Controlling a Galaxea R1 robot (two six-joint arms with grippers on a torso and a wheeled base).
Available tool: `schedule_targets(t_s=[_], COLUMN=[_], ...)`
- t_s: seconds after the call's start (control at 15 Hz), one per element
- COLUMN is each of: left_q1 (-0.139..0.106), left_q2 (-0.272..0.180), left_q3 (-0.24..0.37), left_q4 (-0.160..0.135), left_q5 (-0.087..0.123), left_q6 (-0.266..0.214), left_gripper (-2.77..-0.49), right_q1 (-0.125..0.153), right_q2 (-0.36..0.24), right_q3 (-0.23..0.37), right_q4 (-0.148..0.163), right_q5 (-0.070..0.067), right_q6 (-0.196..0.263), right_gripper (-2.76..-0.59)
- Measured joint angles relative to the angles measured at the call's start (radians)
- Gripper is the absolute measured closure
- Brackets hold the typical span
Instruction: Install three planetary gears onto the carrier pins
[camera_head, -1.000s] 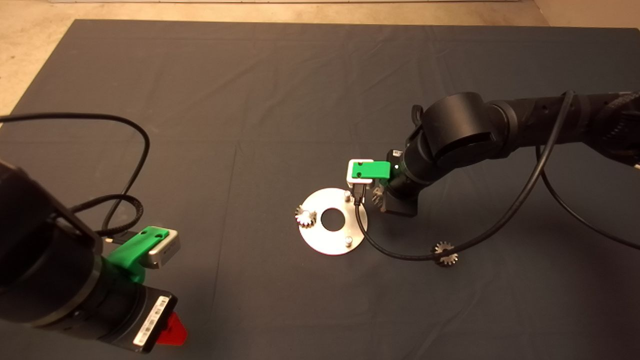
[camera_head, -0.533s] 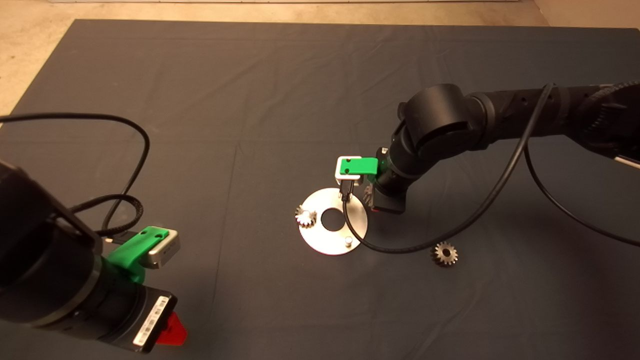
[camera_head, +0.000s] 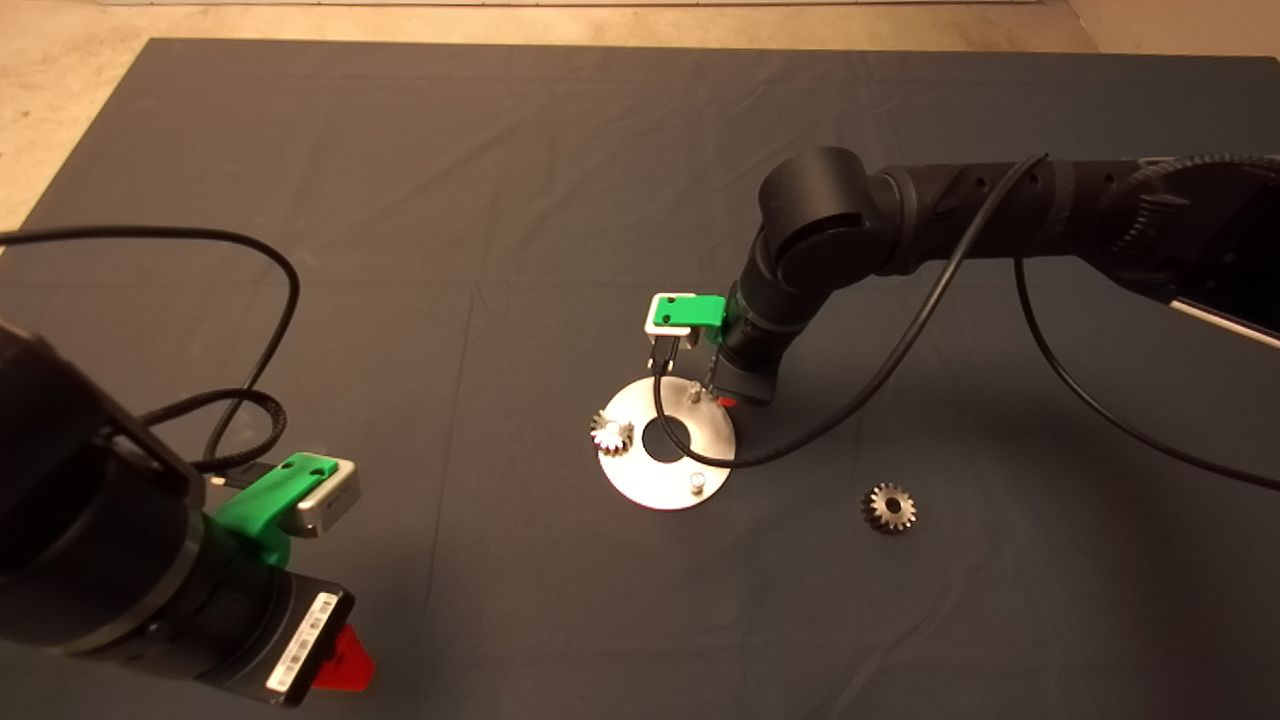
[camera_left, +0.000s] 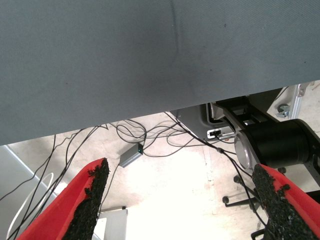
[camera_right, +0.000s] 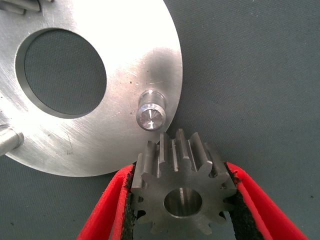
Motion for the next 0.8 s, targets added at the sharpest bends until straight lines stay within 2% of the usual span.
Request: schedule_targets(t_s=[0.27, 0.8], left_q1=[0.0, 0.0], left_q2=[0.0, 0.0], left_q3=[0.006, 0.006], left_q4=[0.0, 0.0], left_q5=[0.0, 0.0], left_q6=[0.0, 0.0], left_gripper=[-2.04, -2.04], right_q1=[0.0, 0.0], right_q2=[0.017, 0.033], right_q3=[-0.015, -0.031], right_q4=[0.011, 0.014], right_q5=[0.0, 0.0], right_q6=[0.0, 0.0], right_gripper=[-1.08, -1.08])
